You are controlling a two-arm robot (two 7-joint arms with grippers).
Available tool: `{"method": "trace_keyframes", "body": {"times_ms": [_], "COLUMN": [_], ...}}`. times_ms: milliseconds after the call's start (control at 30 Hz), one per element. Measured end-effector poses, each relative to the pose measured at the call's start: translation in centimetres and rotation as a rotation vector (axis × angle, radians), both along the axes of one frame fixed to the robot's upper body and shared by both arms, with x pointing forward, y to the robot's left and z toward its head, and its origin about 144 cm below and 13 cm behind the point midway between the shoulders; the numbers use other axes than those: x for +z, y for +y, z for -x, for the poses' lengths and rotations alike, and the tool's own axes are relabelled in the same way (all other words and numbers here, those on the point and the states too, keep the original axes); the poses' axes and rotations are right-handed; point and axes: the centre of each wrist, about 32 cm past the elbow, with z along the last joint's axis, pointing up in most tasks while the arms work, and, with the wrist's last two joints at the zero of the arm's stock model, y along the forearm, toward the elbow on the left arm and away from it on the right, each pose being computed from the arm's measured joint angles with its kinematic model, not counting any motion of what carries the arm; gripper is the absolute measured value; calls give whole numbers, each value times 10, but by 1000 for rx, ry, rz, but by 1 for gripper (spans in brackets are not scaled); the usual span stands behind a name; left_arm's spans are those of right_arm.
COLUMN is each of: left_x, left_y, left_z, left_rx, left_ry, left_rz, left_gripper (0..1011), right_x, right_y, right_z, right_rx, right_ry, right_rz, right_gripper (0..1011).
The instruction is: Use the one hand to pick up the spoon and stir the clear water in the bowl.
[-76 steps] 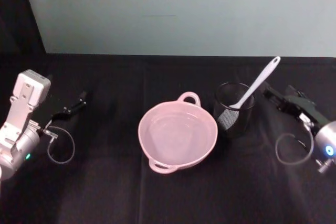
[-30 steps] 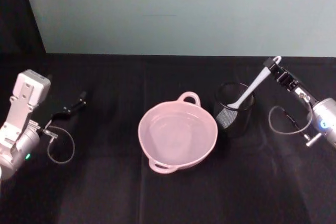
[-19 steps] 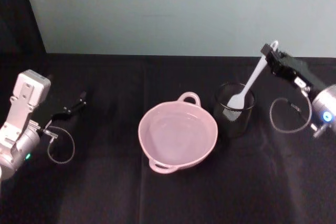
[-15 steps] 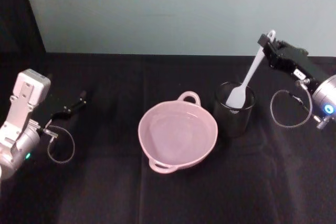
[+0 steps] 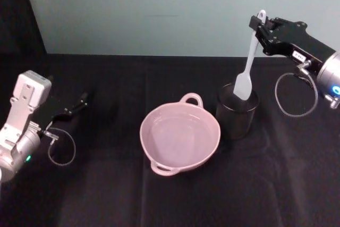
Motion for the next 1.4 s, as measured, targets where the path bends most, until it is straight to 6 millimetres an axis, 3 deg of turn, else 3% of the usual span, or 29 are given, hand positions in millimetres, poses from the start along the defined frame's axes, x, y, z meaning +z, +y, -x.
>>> {"method": "trace_keyframes", "body": {"times_ms": [1067,1133,1400], "left_x": [0,0,0], "left_y": [0,0,0], "left_z": [0,0,0], "left_rx": [0,0,0], "left_ry": [0,0,0], "left_rz": [0,0,0], "left_gripper": [1011,1011,1011], "right_x": [0,0,-1], "right_y": [0,5,58], "right_z": [0,-1,-8], "right_rx": [4,15,138], "right_ry": [1,2,-5], "right_rz": [-1,0,-1], "right_gripper": [110,110,110]}}
